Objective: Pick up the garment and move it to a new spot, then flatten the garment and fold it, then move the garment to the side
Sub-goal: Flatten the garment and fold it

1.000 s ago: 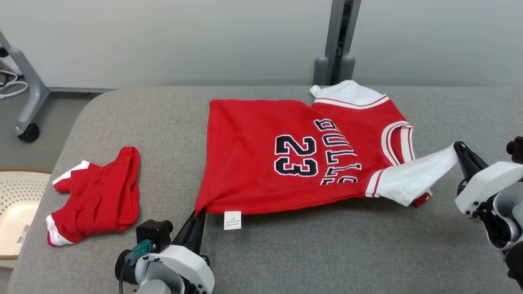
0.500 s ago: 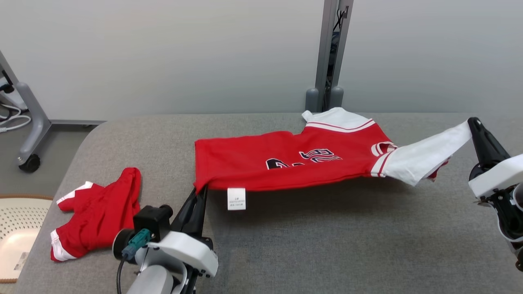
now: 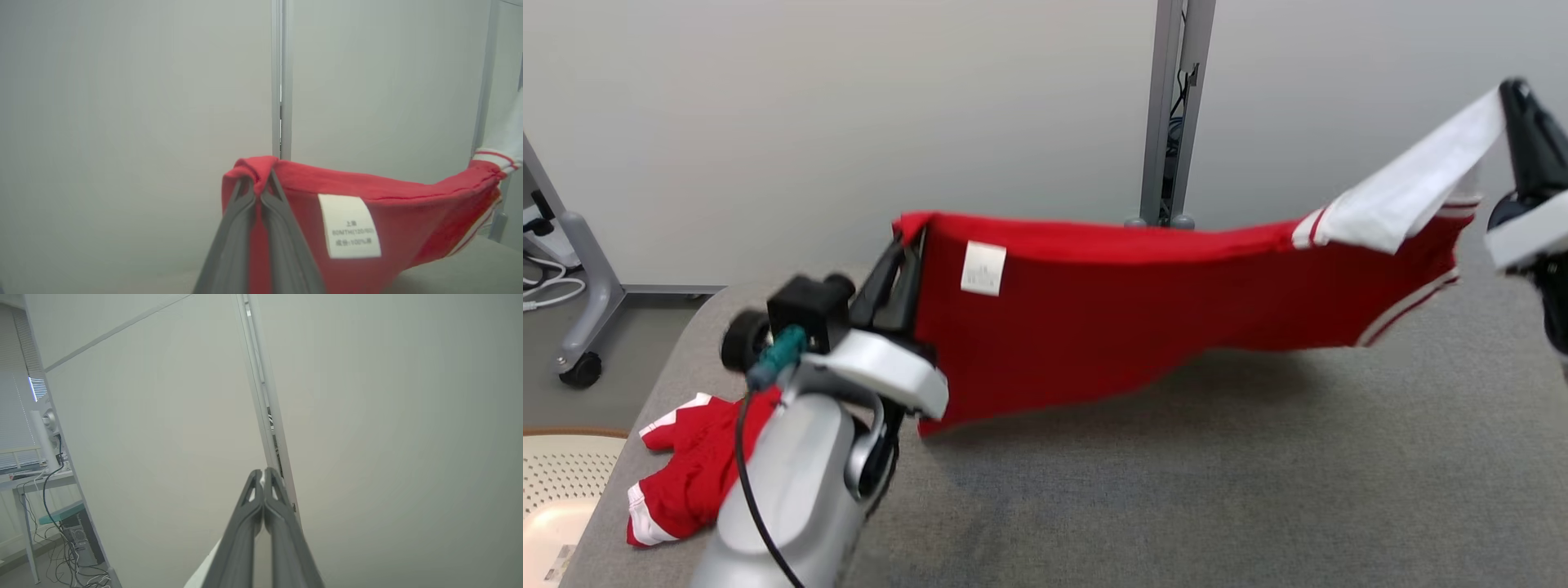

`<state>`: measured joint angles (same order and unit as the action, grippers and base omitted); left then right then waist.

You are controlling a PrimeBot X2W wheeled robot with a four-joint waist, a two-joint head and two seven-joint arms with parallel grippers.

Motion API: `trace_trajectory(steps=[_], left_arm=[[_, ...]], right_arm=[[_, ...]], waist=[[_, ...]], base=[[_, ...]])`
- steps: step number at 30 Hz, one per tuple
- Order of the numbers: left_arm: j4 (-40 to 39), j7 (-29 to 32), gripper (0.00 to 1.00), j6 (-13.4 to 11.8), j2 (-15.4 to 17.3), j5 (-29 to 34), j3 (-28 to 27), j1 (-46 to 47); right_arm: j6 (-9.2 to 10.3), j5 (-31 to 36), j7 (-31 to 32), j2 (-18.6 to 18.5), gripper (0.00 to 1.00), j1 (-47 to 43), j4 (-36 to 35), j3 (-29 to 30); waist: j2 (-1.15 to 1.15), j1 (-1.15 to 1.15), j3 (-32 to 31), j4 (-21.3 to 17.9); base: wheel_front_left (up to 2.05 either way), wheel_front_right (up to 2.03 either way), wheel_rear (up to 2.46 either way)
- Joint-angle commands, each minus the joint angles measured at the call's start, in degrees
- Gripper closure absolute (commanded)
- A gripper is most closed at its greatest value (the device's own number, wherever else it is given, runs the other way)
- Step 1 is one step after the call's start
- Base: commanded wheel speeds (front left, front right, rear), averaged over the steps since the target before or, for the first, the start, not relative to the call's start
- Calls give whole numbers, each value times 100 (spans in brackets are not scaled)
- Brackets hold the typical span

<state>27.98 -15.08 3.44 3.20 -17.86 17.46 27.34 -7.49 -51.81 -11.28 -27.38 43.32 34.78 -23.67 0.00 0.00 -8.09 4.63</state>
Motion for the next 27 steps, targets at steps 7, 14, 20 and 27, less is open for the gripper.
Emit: trace_trajectory(steps=[7,14,20,27], left_arm=[[565,114,100,288,205,-15,98,1316],[1256,768,100,405,291,-760,139,2450],[1534,1276,100,404,543,-1628,539,3019],[1956,1325,100,406,563,-2364,674,3248]], right_arm=[[0,414,-5,124,100,925,334,109],[0,686,-47,243,100,1742,853,135],[0,809,-68,258,100,2278,1305,54],[1,710,-103,294,100,2563,1763,0]], waist=[[0,0,-112,-9],[0,0,-182,-22],[0,0,-184,-8],[0,0,-216,30]], base=[[0,0,0],[0,0,0],[0,0,0],[0,0,0]])
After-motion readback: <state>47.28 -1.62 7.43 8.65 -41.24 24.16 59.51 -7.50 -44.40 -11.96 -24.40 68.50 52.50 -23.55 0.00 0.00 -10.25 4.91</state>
